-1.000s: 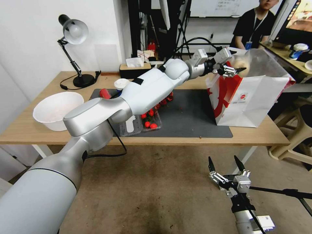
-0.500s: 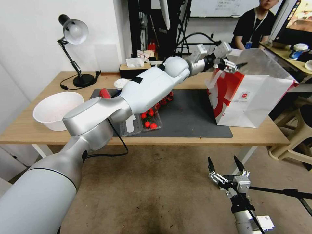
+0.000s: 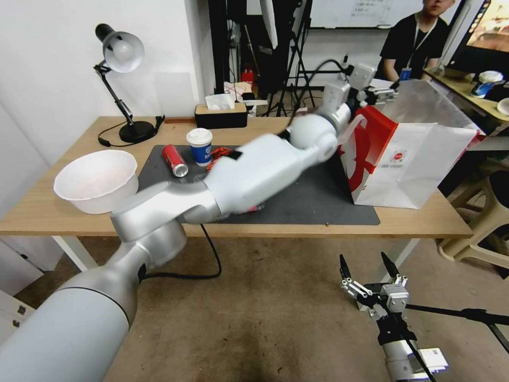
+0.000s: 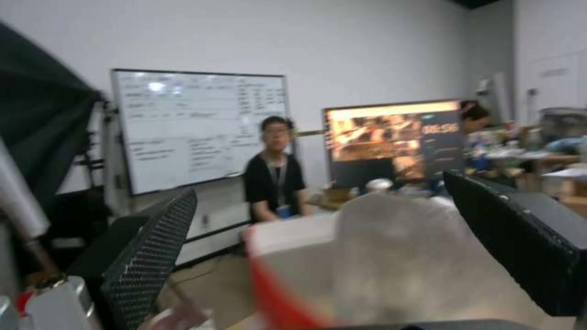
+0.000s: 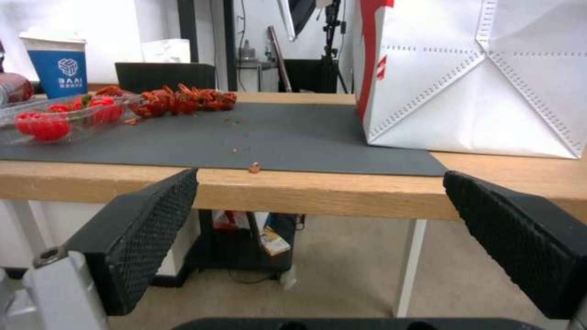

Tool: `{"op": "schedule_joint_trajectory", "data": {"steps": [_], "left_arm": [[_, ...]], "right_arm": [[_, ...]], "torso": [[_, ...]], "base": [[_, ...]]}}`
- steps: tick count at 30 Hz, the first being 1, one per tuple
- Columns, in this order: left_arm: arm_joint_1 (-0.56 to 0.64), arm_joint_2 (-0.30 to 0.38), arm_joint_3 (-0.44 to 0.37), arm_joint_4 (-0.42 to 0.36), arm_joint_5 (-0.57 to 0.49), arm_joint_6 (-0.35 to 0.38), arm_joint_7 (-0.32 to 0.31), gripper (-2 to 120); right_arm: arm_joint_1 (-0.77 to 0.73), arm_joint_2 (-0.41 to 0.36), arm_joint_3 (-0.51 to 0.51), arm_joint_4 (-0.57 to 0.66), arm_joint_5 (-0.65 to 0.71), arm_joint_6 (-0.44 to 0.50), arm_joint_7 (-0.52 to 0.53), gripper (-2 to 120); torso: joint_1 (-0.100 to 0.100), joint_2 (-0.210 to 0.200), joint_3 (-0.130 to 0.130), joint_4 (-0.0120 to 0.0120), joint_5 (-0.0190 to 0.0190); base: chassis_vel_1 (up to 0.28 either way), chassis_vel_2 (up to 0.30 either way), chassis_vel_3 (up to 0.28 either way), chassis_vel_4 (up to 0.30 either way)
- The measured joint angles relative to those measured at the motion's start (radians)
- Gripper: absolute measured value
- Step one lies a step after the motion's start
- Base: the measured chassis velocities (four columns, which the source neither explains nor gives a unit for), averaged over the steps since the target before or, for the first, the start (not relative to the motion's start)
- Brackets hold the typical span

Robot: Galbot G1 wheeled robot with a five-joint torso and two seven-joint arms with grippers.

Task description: Pick up the trash from the table and place it into the takeout bag.

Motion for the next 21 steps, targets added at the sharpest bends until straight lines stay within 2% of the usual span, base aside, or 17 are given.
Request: {"op": "schedule_joint_trajectory", "data": {"steps": [2, 4, 6, 8, 9, 10, 12, 15, 21], "left_arm": [[0.010, 0.015, -0.002, -0.020, 0.009, 0.002, -0.017, 100], [0.085, 0.117, -0.039, -0.123, 0.076, 0.004, -0.120, 100], [0.098, 0.131, -0.047, -0.139, 0.086, 0.005, -0.135, 100], [0.168, 0.209, -0.078, -0.235, 0.121, 0.026, -0.219, 100], [0.193, 0.239, -0.084, -0.270, 0.127, 0.035, -0.240, 100], [0.193, 0.239, -0.084, -0.270, 0.127, 0.035, -0.240, 100], [0.244, 0.293, -0.090, -0.333, 0.150, 0.043, -0.270, 100], [0.288, 0.332, -0.108, -0.377, 0.173, 0.044, -0.288, 100], [0.379, 0.421, -0.155, -0.460, 0.192, 0.046, -0.292, 100]], "right_arm": [[0.001, 0.000, 0.000, 0.000, 0.000, 0.000, 0.000, 100], [-0.006, 0.000, 0.001, 0.005, 0.000, 0.001, -0.001, 100], [-0.008, 0.000, 0.001, 0.006, 0.000, 0.002, -0.001, 100], [-0.015, 0.001, 0.004, 0.009, 0.001, 0.006, -0.001, 100], [-0.017, -0.001, 0.005, 0.011, 0.001, 0.006, -0.001, 100], [-0.017, -0.001, 0.005, 0.011, 0.001, 0.006, -0.001, 100], [-0.017, -0.005, 0.005, 0.015, 0.001, 0.006, -0.001, 100], [-0.017, -0.008, 0.004, 0.018, 0.001, 0.003, -0.001, 100], [-0.014, -0.011, 0.002, 0.026, 0.003, 0.003, -0.001, 100]], "torso": [[0.000, 0.000, 0.000, 0.0000, 0.0000], [0.000, 0.000, 0.000, 0.0015, -0.0003], [0.000, 0.000, 0.000, 0.0013, -0.0003], [0.000, 0.000, 0.000, 0.0009, -0.0003], [0.000, 0.000, 0.000, 0.0007, -0.0003], [0.000, 0.000, 0.000, 0.0007, -0.0003], [0.000, 0.000, 0.000, 0.0010, -0.0006], [0.000, 0.000, 0.000, 0.0009, -0.0004], [0.000, 0.000, 0.000, 0.0007, -0.0002]], "base": [[0.000, 0.000, 0.000, 0.000], [0.000, 0.000, 0.000, 0.000], [0.000, 0.000, 0.000, 0.000], [0.000, 0.000, 0.000, 0.000], [0.000, 0.000, 0.000, 0.000], [0.000, 0.000, 0.000, 0.000], [0.000, 0.000, 0.000, 0.000], [0.000, 0.000, 0.000, 0.000], [0.000, 0.000, 0.000, 0.000]]}}
